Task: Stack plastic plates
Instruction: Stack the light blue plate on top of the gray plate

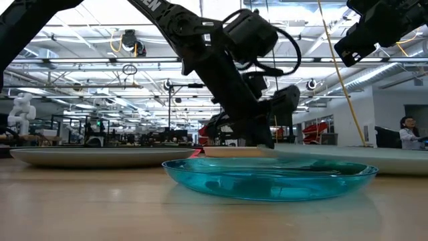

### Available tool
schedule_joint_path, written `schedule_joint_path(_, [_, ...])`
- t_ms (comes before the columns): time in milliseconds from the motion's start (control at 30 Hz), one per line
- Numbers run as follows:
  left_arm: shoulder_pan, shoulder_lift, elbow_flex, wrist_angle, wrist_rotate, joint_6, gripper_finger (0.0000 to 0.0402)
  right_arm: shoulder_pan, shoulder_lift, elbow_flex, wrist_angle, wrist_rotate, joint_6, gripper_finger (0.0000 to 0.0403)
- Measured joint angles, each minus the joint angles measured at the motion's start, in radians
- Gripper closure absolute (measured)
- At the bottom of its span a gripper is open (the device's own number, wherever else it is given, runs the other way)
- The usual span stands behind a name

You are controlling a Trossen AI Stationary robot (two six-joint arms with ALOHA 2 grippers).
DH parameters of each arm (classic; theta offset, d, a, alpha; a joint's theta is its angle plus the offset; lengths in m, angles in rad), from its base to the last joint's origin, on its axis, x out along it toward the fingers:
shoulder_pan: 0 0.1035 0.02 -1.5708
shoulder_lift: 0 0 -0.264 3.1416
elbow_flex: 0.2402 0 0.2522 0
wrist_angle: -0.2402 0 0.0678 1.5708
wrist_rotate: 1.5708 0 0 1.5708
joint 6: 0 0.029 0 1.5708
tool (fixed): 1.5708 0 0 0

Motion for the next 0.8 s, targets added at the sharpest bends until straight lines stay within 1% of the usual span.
schedule_joint_path(267, [-0.002, -0.048, -0.001, -0.024, -0.001, 0.043, 0.0394, 0.0, 0.0, 0.0, -0.001, 0.0, 0.0, 0.036])
schedule_joint_path(333, [-0.004, -0.068, 0.001, -0.01, -0.019, 0.058, 0.0394, 0.0, 0.0, 0.0, -0.001, 0.0, 0.0, 0.036])
schedule_joint_path(567, [-0.01, -0.152, 0.001, -0.104, -0.052, 0.123, 0.0394, 0.0, 0.0, 0.0, -0.009, 0.0, 0.017, 0.036])
schedule_joint_path(733, [-0.037, -0.239, 0.002, -0.155, -0.089, 0.165, 0.0394, 0.0, 0.0, 0.0, -0.01, 0.0, 0.019, 0.036])
schedule_joint_path(800, [-0.051, -0.278, 0.002, -0.224, -0.094, 0.173, 0.0394, 0.0, 0.001, 0.0, -0.01, 0.0, 0.02, 0.036])
